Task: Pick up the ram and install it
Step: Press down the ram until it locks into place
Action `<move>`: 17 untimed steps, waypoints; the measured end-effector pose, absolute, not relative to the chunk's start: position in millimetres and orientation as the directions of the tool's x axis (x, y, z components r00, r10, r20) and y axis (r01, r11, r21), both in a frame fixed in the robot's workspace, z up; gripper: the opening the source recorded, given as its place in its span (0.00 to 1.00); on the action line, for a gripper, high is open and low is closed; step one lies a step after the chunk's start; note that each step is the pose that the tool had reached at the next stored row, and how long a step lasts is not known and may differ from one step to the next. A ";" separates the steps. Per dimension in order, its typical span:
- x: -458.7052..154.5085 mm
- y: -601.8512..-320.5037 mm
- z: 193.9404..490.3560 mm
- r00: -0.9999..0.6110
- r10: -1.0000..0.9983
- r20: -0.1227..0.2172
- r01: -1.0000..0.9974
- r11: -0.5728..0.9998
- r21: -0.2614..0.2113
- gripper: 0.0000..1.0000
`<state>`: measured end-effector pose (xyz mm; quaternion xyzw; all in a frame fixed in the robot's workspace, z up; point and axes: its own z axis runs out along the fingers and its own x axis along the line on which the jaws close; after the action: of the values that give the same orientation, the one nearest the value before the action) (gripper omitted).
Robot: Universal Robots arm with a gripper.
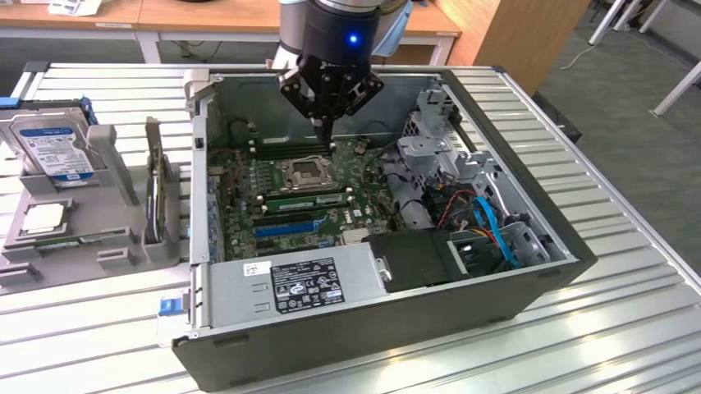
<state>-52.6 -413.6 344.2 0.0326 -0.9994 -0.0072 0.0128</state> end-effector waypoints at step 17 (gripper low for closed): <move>-52.6 -410.6 344.1 -0.998 -0.065 0.025 -0.065 0.998 0.015 0.10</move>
<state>-52.6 -410.6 344.1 0.0326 -0.9994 -0.0072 0.0129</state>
